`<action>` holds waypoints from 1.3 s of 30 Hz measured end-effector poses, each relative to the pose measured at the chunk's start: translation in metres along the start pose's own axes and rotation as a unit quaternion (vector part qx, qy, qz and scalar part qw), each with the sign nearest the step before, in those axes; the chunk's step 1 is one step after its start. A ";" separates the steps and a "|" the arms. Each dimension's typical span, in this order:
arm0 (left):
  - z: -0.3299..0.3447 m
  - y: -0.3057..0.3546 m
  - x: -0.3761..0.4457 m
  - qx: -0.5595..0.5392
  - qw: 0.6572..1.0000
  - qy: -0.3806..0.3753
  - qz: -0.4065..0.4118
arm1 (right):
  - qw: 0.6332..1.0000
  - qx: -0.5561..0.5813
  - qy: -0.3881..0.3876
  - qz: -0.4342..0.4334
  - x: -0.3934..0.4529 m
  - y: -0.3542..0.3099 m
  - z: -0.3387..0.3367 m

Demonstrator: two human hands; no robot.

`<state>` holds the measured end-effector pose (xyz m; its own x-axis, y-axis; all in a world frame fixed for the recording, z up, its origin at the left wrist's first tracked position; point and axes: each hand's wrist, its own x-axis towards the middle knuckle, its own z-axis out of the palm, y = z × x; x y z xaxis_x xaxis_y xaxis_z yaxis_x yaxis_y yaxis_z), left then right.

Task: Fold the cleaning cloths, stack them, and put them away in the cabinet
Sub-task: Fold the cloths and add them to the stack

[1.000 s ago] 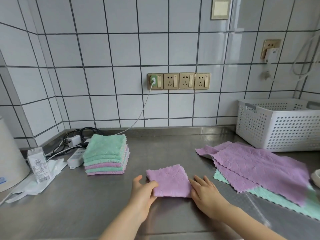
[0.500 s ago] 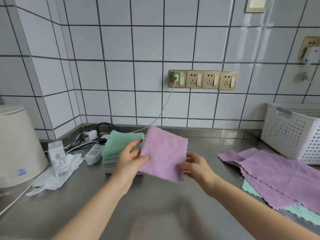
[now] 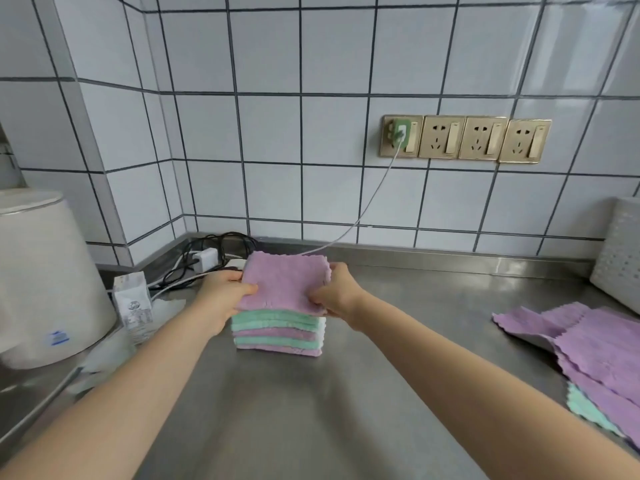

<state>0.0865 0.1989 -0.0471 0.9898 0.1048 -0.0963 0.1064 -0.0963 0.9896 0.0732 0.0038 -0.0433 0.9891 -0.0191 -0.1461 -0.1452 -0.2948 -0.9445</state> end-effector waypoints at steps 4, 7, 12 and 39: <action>-0.003 -0.003 0.008 -0.017 0.997 0.045 0.065 | 0.997 -0.004 0.035 -0.072 0.001 -0.004 0.000; -0.004 0.000 0.014 -0.009 0.992 0.066 0.107 | 0.991 -0.008 0.062 -0.115 0.003 -0.008 0.002; 0.000 -0.009 0.024 0.058 0.990 0.080 0.097 | 0.994 -0.053 0.044 -0.079 0.008 -0.004 0.004; 0.215 -0.047 -0.153 0.259 0.868 -0.129 0.403 | 0.866 -0.467 0.163 -0.079 -0.202 0.148 -0.231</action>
<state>-0.0498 -0.0252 -0.1021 0.7433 -0.4228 0.5183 -0.6689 -0.4742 0.5725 -0.1428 -0.2571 -0.0852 0.9715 -0.1319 0.1972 -0.0749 -0.9592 -0.2728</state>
